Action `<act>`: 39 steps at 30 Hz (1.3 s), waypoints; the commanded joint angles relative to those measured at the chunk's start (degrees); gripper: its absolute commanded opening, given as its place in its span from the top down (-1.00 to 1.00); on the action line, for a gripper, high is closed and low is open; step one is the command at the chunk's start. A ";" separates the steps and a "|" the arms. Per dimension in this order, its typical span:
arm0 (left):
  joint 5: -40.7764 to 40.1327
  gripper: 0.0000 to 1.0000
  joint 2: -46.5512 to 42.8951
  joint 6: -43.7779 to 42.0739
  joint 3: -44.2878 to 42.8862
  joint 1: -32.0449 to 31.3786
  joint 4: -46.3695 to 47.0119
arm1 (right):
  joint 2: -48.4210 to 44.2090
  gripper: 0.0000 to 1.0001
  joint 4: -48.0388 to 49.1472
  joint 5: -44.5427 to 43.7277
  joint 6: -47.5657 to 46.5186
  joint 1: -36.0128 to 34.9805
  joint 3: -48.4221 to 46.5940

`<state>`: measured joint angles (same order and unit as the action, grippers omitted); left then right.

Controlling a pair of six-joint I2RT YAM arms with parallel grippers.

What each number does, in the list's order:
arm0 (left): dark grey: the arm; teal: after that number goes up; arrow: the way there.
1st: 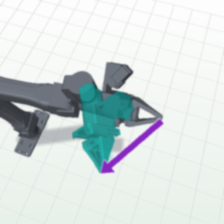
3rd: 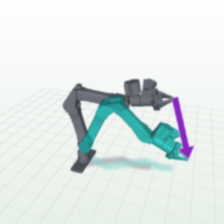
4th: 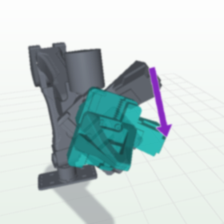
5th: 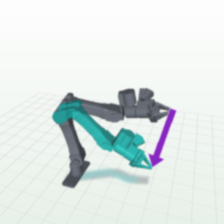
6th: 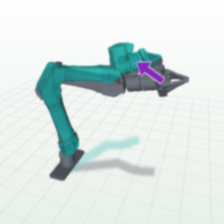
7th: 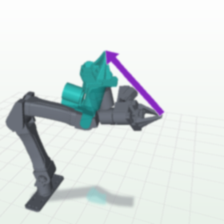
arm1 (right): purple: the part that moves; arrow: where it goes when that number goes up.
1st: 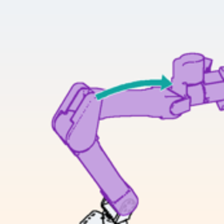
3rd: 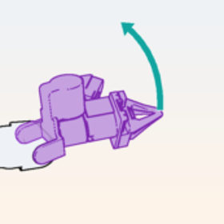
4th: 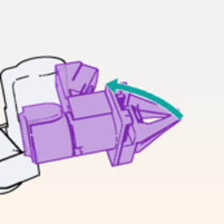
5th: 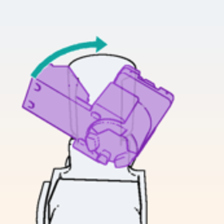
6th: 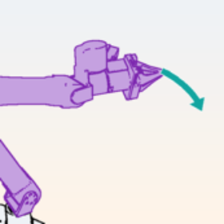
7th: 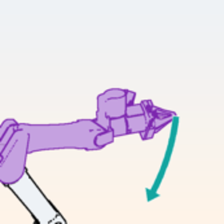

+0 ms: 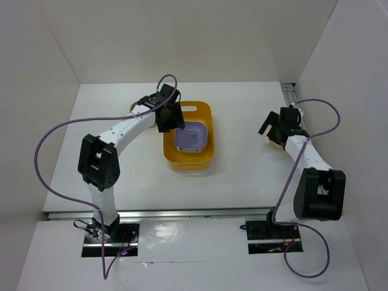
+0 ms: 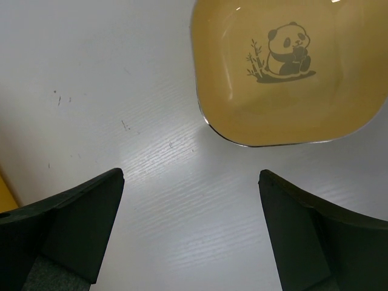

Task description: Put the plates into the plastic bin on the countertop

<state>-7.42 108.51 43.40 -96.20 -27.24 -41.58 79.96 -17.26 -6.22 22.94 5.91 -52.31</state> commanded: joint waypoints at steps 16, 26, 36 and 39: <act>-5.50 -0.67 -24.21 0.55 9.97 -11.52 -1.57 | 24.00 -0.55 5.92 -10.21 -1.85 -4.68 -12.20; -11.56 -0.76 -35.64 2.30 20.96 -10.20 -4.38 | 30.51 1.00 5.66 -10.31 -0.79 -10.99 -15.18; -12.97 -1.00 -41.62 3.45 29.66 -1.14 -4.38 | 17.52 1.00 -1.37 -15.31 -1.57 -25.66 -27.74; -12.44 -1.00 -41.62 3.45 30.20 0.70 -4.38 | 15.58 1.00 -4.36 -15.84 -2.81 -30.32 -33.45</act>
<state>-19.42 67.96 45.82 -66.19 -27.44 -46.39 101.80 -18.74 -20.10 20.93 -20.75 -79.11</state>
